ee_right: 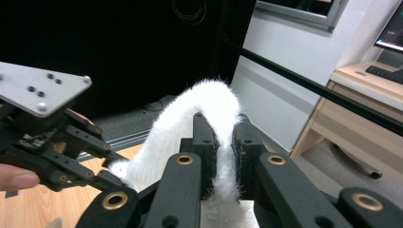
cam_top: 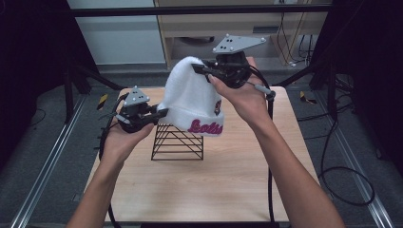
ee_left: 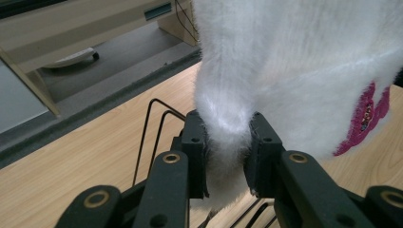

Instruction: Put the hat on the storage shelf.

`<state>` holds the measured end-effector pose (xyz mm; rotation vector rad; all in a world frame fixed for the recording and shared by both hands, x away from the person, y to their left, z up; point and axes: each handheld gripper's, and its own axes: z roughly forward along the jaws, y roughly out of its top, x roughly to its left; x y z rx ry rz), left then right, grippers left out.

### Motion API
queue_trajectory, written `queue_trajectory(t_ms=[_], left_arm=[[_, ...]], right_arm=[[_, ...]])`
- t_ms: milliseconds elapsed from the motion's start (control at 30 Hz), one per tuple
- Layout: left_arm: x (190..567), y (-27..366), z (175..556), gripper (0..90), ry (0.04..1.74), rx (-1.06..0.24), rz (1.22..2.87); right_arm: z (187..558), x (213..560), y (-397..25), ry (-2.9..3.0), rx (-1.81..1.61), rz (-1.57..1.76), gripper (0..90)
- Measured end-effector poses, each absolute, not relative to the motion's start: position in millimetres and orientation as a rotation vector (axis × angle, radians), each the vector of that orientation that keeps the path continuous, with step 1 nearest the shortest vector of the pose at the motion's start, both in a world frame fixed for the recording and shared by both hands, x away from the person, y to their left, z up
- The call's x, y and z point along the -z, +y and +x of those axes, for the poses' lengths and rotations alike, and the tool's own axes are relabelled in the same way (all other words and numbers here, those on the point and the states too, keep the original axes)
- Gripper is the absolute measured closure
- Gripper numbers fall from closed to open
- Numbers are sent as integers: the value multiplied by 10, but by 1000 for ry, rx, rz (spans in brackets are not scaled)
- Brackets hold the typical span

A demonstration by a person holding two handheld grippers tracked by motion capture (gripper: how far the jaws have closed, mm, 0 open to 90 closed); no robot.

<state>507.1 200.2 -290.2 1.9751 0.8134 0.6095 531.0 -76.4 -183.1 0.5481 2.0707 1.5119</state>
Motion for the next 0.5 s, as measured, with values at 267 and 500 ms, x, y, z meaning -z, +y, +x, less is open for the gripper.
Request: queue_trajectory(t_ms=[267,500], left_arm=[[2972,2096,5094,723,845,-627,1968],[3074,2185,5121,724,877,-621,1961]], right_arm=[[5461,1936,-662,2090,-1522,566,831],[5544,2036,-569,2122,-1514,571,830]])
